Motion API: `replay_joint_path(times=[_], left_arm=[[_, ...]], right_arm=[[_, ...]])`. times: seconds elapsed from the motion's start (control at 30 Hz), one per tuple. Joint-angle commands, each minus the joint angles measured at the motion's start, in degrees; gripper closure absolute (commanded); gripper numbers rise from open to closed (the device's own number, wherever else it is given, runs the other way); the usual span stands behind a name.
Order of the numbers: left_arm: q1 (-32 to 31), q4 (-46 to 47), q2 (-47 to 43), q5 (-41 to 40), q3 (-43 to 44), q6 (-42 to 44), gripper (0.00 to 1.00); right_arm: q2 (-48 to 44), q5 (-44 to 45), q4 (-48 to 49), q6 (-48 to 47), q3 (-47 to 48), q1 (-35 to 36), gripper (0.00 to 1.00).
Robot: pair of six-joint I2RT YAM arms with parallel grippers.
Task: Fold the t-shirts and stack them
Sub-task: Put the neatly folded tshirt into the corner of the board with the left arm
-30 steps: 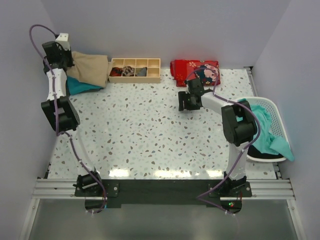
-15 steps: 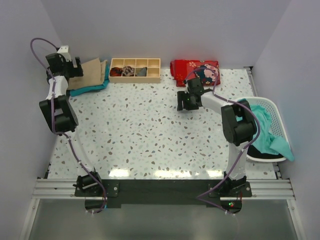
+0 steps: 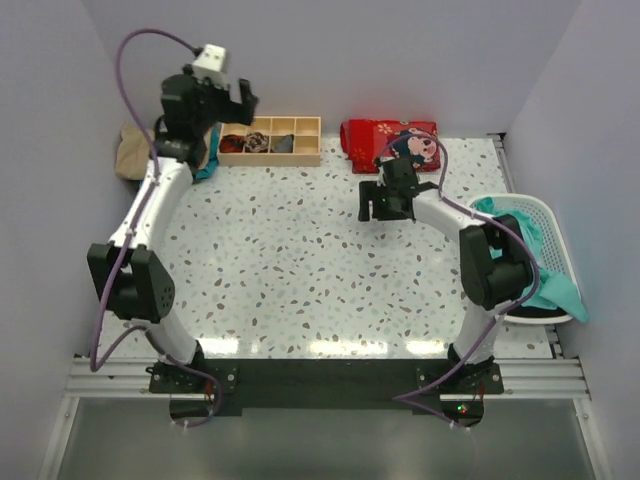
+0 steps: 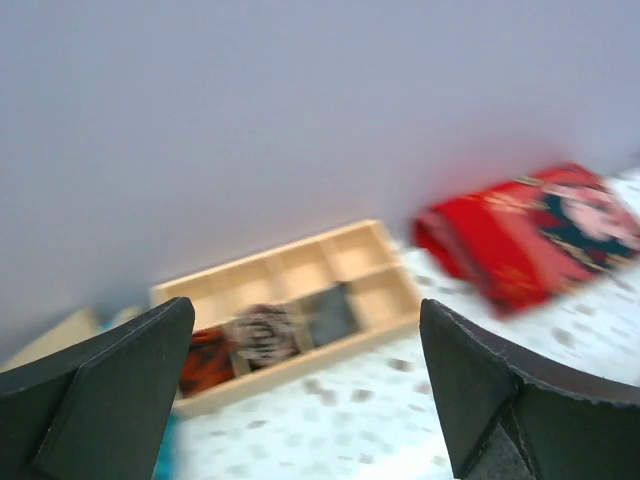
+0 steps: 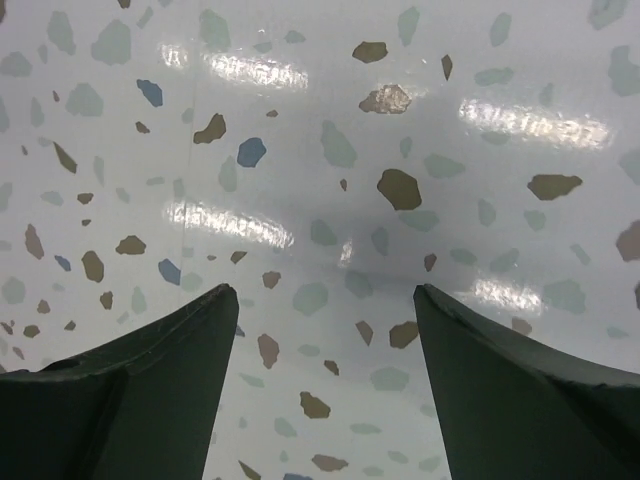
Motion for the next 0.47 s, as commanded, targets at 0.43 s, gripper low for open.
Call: replay_joint_path(times=[0.43], left_arm=[[-26.7, 11.8, -27.3, -7.2, -45.6, -8.1, 0.00]], right_arm=[[-24.7, 7.9, 3.9, 0.1, -18.0, 0.4, 0.20]])
